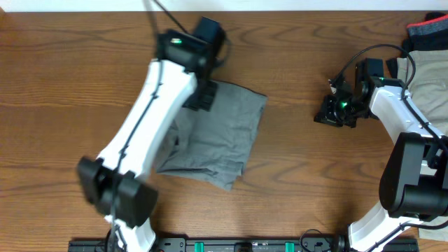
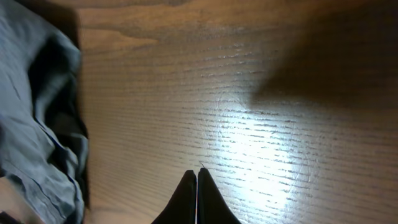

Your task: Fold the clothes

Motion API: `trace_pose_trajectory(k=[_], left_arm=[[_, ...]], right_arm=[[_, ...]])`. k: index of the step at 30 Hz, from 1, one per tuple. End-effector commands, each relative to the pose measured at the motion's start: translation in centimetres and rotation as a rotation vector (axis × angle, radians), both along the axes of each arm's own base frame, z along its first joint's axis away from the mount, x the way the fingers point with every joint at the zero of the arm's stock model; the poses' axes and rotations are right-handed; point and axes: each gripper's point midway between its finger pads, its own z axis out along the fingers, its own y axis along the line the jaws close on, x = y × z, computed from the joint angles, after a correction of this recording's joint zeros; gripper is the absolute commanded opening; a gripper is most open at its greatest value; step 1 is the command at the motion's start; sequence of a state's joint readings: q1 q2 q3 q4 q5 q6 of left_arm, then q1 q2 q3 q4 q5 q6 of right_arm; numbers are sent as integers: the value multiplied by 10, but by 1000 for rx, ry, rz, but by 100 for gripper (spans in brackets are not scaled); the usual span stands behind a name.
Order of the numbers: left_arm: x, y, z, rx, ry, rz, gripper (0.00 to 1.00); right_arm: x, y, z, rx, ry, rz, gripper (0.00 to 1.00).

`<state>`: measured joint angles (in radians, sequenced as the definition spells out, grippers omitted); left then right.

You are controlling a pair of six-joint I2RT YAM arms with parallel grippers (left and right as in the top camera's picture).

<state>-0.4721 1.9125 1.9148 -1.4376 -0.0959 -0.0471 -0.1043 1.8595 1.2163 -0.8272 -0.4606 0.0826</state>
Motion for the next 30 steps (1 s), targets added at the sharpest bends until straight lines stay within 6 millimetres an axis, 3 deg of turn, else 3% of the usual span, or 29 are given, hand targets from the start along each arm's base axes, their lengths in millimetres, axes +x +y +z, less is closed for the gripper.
trace_pose_trajectory(k=[1, 5, 8, 12, 20, 26, 30], left_arm=[[-5, -17, -40, 37, 109, -19, 6], [-12, -33, -70, 81, 180, -66, 6], [-21, -44, -78, 93, 213, -98, 6], [-29, -56, -78, 95, 217, -134, 7], [-48, -73, -78, 41, 275, -139, 37], [-51, -70, -68, 51, 287, -138, 38], [-51, -69, -48, 45, 275, -148, 38]], right_arm=[[2, 2, 6, 11, -20, 18, 2], [2, 2, 6, 11, -20, 18, 2], [2, 2, 6, 11, -20, 18, 2], [2, 2, 6, 11, -22, 18, 2], [3, 2, 6, 11, -24, 17, 2], [3, 2, 6, 10, -25, 18, 3], [2, 2, 6, 10, -23, 17, 2]])
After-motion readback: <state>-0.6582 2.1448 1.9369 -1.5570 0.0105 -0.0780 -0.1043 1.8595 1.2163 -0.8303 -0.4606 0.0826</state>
